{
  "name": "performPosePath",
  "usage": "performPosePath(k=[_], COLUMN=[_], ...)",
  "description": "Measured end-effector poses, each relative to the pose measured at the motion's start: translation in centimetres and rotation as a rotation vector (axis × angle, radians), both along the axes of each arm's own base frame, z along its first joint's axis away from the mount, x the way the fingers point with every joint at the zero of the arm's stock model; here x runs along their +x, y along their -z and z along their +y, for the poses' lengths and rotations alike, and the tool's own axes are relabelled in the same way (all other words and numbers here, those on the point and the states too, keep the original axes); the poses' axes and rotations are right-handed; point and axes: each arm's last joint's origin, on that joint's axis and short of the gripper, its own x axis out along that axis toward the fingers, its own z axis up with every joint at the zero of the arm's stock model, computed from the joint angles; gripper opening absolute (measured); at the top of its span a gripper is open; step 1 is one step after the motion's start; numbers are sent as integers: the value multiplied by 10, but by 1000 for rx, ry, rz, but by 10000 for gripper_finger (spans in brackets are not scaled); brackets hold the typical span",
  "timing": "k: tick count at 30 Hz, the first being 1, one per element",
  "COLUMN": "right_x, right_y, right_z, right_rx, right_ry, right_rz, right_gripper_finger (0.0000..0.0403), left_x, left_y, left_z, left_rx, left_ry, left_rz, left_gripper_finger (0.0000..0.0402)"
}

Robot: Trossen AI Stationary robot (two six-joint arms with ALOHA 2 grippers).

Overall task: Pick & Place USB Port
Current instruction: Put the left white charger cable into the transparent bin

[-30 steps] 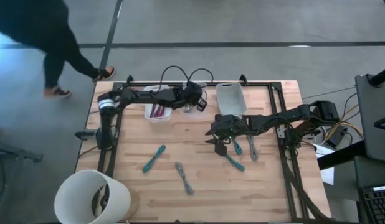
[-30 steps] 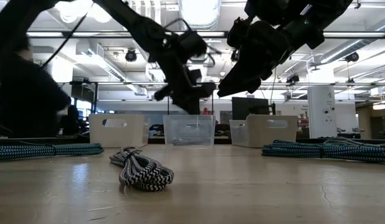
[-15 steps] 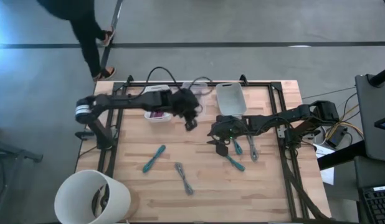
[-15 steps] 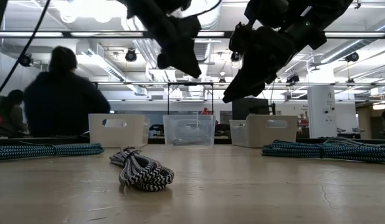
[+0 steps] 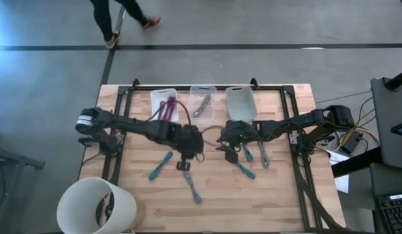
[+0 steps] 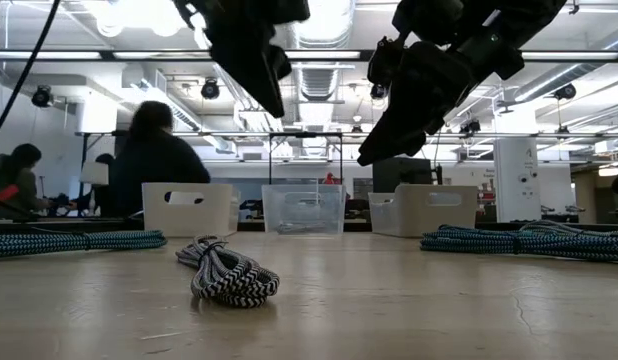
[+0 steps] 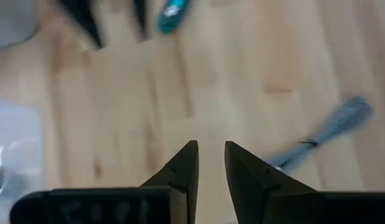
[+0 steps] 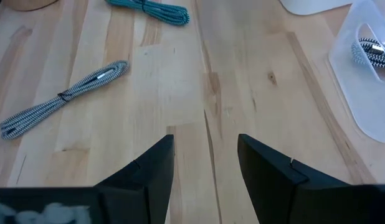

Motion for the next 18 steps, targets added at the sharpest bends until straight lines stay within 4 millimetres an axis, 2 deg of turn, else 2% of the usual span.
performPosePath(k=[4,9,18], right_x=[0,0,0], right_y=[0,0,0], right_z=[0,0,0], right_rx=[0,0,0], right_ry=[0,0,0], right_rz=[0,0,-2], right_gripper_finger=[173,173,173], left_x=[-4,-12,-17], left_y=[6,30,69], left_z=[-23,-45,-66], left_rx=[8,-27,-96], left_ry=[81,149,233], left_rz=[0,13,-119], left_gripper_finger=[86,126,215])
